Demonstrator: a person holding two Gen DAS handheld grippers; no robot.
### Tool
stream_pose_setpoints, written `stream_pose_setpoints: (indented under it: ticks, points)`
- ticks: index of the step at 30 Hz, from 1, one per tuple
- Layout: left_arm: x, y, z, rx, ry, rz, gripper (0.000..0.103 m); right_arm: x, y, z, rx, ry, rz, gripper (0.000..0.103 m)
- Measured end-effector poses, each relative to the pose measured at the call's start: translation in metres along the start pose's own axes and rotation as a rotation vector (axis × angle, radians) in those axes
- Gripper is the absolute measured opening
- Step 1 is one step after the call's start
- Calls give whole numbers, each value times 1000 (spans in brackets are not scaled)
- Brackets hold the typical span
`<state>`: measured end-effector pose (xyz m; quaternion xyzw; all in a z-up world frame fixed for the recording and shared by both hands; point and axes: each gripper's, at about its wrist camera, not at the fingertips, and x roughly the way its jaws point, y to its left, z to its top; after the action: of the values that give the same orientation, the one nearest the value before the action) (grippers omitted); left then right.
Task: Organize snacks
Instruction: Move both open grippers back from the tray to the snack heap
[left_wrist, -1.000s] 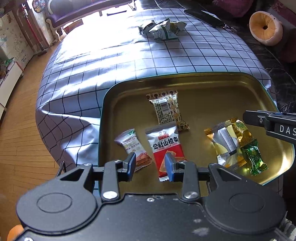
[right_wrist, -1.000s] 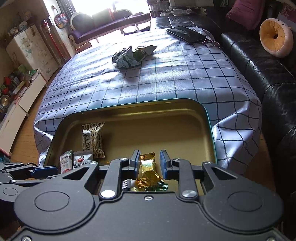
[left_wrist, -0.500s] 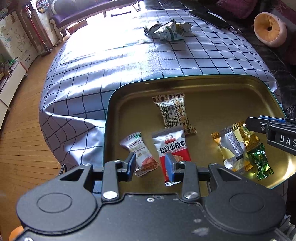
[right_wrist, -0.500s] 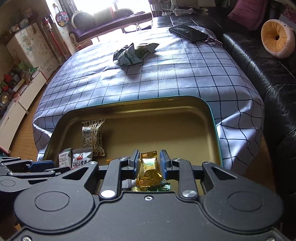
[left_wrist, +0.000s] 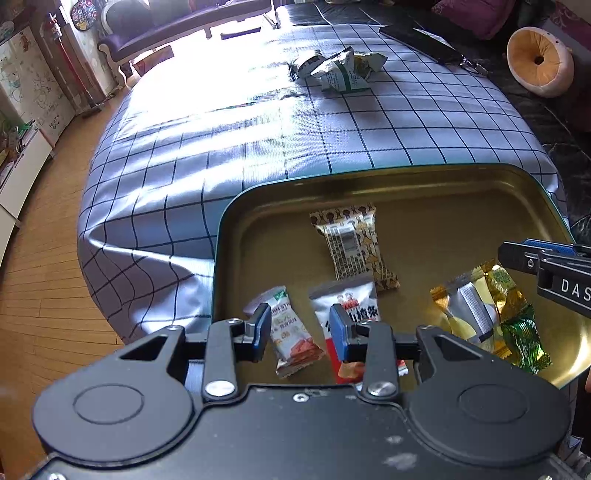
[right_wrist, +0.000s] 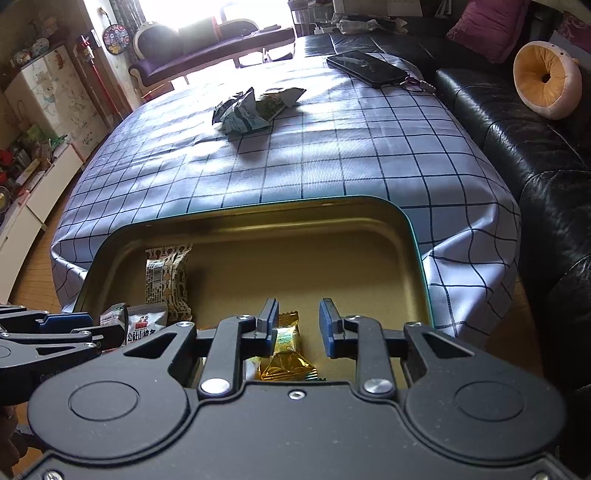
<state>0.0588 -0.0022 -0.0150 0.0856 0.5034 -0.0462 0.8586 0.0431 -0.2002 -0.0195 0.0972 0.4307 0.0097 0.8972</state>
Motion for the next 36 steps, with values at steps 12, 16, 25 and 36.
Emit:
stream_pose_setpoints:
  ticks: [12, 16, 25, 36]
  points:
    - [13, 9, 29, 16, -32, 36, 37, 11, 1, 17, -33, 2, -22, 35]
    - [19, 13, 37, 19, -32, 45, 37, 15, 0, 27, -42, -9, -31, 35]
    - [28, 18, 57, 13, -50, 54, 37, 24, 1, 49, -65, -36, -50, 35]
    - [46, 19, 91, 23, -81, 67, 38, 43, 3, 71, -85, -42, -52, 35]
